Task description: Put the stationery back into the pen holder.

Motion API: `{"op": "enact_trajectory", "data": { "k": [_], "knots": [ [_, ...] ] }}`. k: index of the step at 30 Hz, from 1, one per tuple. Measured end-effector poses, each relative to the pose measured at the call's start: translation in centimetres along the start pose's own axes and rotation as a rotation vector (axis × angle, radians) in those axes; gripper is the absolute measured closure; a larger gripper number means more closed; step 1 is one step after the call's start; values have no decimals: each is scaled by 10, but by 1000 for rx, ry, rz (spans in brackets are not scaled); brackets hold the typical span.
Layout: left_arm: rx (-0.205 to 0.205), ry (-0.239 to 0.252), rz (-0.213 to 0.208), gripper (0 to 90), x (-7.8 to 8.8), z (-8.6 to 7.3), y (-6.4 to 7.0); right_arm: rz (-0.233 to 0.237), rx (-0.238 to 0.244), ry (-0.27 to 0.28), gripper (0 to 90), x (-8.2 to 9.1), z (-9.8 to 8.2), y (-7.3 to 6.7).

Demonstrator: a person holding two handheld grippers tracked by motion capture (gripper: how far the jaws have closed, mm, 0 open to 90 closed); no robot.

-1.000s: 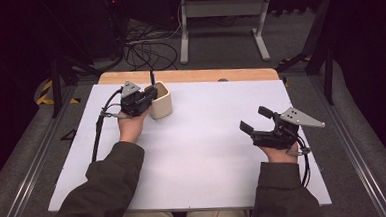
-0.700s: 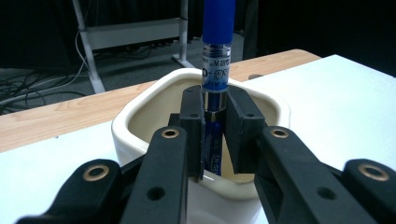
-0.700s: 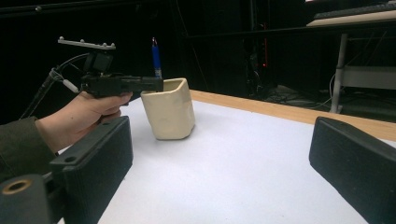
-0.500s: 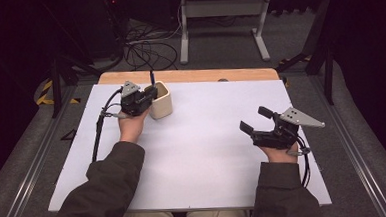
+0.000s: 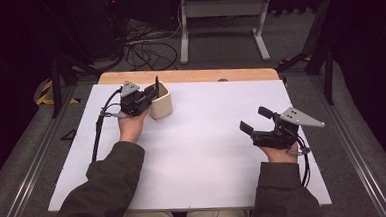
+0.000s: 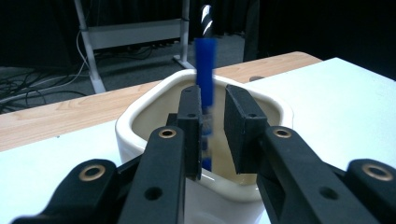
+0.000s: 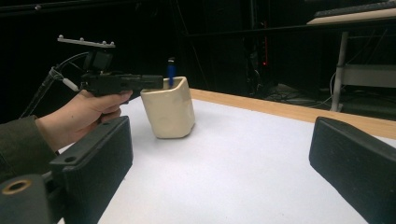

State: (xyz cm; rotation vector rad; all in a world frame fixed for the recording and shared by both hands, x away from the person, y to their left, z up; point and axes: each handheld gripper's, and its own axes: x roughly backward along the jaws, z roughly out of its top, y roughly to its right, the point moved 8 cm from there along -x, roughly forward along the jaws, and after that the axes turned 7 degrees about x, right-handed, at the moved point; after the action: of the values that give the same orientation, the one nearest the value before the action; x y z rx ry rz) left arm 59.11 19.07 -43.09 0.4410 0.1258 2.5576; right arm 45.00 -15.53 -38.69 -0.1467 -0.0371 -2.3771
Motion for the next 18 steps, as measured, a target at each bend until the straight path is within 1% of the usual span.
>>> {"op": "enact_trajectory", "data": {
  "k": [6, 9, 10, 11, 13, 14, 15, 18],
  "knots": [
    [7, 1, 5, 731, 1, 1, -1, 0, -4, -2, 68, -1, 0, 0],
    [19, 4, 6, 693, 2, 2, -1, 1, -3, -3, 68, -1, -1, 0],
    [13, 5, 10, 687, 3, 2, -2, 1, -4, -3, 68, -1, -1, 0],
    [18, 6, 4, 687, 3, 2, -1, 1, -4, -3, 68, -1, -1, 0],
    [11, 12, 3, 656, 4, 4, 0, 1, -5, -5, 68, -1, -1, 0],
    [12, 16, 0, 656, 5, 5, 2, 1, -5, -5, 68, -1, -1, 0],
    [1, 19, 1, 629, 5, 6, 2, 2, -2, -6, 68, -2, -1, 0],
    [-3, 25, -3, 617, 7, 7, 5, 2, -3, -8, 68, -2, -2, 0]
  ]
}}
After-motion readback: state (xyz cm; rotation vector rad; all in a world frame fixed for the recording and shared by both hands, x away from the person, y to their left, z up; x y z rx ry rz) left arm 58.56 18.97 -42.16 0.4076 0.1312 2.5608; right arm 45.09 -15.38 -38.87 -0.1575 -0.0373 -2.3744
